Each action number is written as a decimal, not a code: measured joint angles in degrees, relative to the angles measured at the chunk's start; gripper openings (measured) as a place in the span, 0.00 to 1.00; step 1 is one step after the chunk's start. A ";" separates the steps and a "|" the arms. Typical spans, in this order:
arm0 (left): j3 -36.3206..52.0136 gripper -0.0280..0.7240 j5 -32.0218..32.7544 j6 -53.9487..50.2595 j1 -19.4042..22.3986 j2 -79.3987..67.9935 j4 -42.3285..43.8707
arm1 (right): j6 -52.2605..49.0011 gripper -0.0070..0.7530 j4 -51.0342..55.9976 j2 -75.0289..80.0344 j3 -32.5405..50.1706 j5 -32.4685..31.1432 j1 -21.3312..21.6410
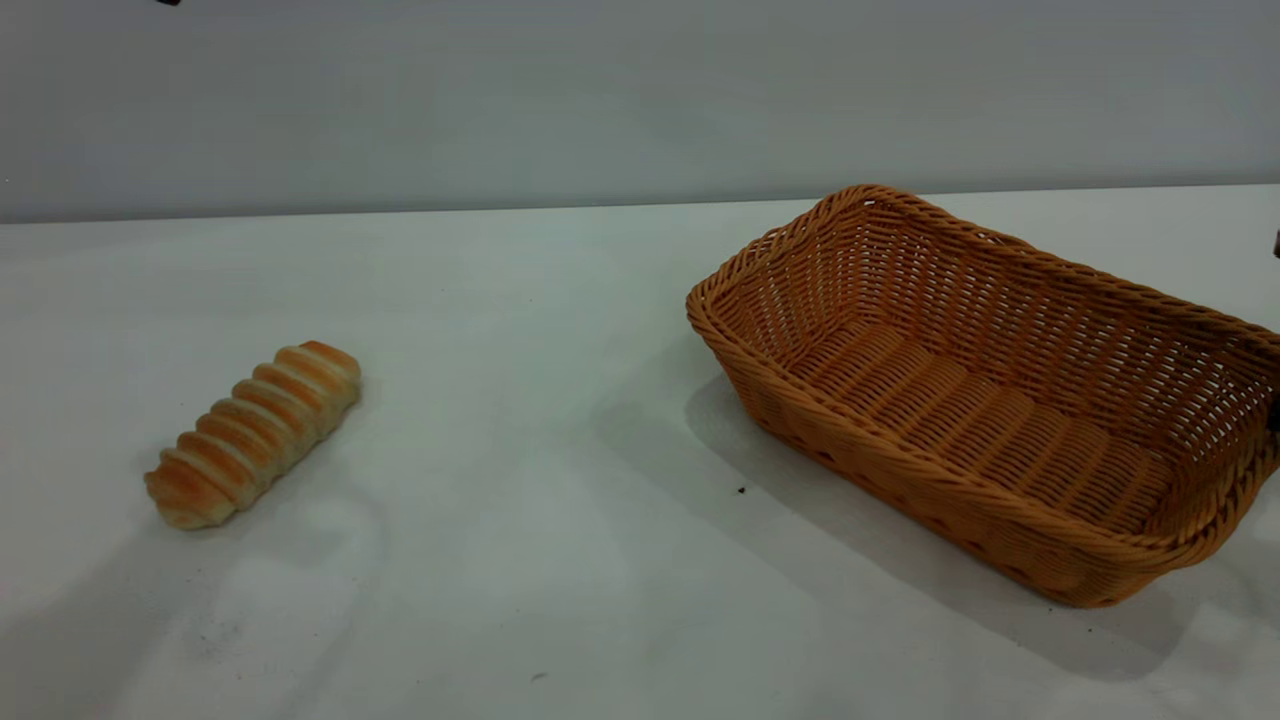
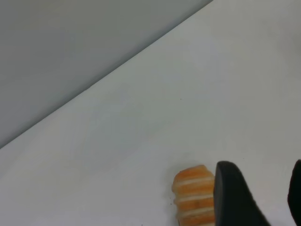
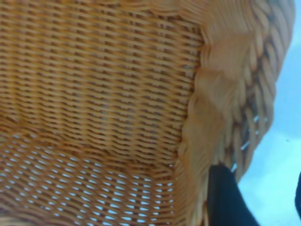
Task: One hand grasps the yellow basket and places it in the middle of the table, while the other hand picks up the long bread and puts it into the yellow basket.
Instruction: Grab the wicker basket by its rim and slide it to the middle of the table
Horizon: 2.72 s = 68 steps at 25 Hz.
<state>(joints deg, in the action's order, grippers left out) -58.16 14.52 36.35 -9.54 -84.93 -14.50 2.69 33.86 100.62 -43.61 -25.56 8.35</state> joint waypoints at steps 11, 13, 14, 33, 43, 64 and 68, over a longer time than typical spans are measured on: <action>0.00 0.49 0.18 0.00 0.00 0.00 -0.05 | 10.36 0.54 10.72 4.44 0.00 1.49 -2.15; 0.00 0.49 0.18 0.00 0.00 0.00 -0.05 | 10.97 0.54 11.24 5.06 0.00 2.10 -2.15; 0.00 0.49 0.18 0.00 0.00 0.00 -0.05 | 11.34 0.54 11.74 5.70 0.00 2.24 -2.15; 0.00 0.49 0.13 -0.05 0.00 0.00 -0.05 | 35.78 0.13 28.56 13.58 -1.32 1.03 -2.72; 0.00 0.49 0.17 -0.05 0.00 0.00 -0.05 | 41.67 0.13 27.58 6.13 -5.51 -8.25 -2.72; 0.00 0.49 1.38 0.04 0.00 0.00 0.06 | 36.74 0.13 28.39 12.72 -12.24 -8.27 -23.27; 0.00 0.49 1.42 0.04 0.00 0.00 0.06 | 34.28 0.13 28.56 15.52 -13.59 -8.00 -24.00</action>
<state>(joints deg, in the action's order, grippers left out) -58.16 15.94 36.39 -9.54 -84.93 -14.44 36.97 62.42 116.14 -57.20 -33.56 -15.65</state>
